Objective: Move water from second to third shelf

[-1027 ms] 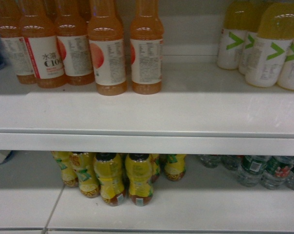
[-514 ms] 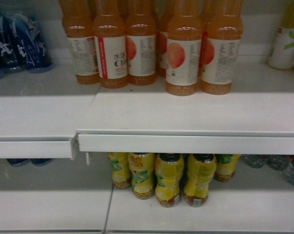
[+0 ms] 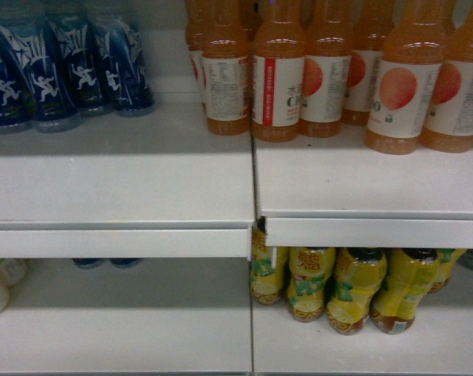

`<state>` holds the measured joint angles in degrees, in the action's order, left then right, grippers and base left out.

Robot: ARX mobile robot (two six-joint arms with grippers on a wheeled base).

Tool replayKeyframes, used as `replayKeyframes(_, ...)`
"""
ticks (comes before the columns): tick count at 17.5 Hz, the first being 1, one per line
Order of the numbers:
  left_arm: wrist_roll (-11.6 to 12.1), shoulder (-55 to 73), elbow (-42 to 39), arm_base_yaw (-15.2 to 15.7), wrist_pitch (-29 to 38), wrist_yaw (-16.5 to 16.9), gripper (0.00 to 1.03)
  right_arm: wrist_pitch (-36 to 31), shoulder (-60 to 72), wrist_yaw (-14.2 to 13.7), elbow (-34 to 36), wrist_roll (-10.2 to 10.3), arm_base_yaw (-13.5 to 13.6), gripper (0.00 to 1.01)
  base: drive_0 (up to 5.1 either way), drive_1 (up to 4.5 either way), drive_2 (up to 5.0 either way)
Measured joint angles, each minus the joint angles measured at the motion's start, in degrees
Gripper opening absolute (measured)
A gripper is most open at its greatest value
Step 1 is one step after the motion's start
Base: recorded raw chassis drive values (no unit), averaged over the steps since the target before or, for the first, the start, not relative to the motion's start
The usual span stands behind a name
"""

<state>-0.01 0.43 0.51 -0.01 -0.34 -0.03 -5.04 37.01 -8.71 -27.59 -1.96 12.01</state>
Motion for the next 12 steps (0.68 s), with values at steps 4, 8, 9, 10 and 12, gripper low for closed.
replayKeyframes(4,0.0,0.0,0.0,0.0,0.13,-0.02,0.98,0.2,0.0,0.0,0.0,0.0,0.0,0.43,-4.9,2.46,2.5)
replayKeyframes(8,0.0,0.0,0.0,0.0,0.04,0.04,0.98,0.15,0.02,0.04,0.0,0.0,0.0,0.43,-5.0,2.38,2.4)
replayKeyframes(9,0.0,0.0,0.0,0.0,0.15,-0.02,0.98,0.39,0.0,0.02,0.0,0.0,0.0,0.43,-5.0,2.33,2.3)
replayKeyframes(10,0.0,0.0,0.0,0.0,0.15,0.0,0.98,0.33,0.0,0.02,0.0,-0.02,0.0,0.43,-5.0,2.39,2.4)
replayKeyframes(12,0.0,0.0,0.0,0.0,0.22,0.02,0.98,0.33,0.0,0.0,0.0,-0.02,0.0,0.43,-4.9,2.44,2.4)
